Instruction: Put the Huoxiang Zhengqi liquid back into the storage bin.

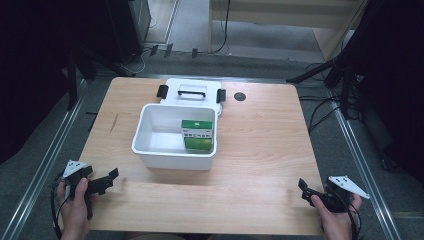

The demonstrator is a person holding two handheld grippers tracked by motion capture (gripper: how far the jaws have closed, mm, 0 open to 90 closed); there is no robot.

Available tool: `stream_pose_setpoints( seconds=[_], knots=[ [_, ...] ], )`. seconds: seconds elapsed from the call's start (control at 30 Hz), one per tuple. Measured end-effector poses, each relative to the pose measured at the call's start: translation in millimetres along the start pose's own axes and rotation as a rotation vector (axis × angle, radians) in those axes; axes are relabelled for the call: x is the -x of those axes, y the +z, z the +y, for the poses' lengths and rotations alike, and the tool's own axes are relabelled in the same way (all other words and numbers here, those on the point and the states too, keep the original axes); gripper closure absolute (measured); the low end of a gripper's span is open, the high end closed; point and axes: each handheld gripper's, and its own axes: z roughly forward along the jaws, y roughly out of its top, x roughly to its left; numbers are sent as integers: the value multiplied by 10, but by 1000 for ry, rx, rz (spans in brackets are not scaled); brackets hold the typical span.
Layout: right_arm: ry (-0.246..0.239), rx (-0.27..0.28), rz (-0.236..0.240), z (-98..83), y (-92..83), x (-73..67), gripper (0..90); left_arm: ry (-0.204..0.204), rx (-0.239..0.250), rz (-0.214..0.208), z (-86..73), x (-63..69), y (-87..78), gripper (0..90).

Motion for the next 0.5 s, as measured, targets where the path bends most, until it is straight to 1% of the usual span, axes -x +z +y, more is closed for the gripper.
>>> stream_pose_setpoints(
  seconds=[0.03, 0.1, 0.43, 0.5],
  knots=[
    [4, 0, -3, -33, -28, 32, 18, -1, 0, 0, 0, 0, 0, 10],
    [6, 1, -2, -49, -44, 49, 24, -1, 0, 0, 0, 0, -1, 10],
    [58, 31, -11, -189, -206, 221, 25, 2, 1, 0, -1, 3, 0, 10],
    [83, 50, -5, -236, -237, 253, 44, 2, 1, 0, -1, 4, -1, 10]
  ],
)
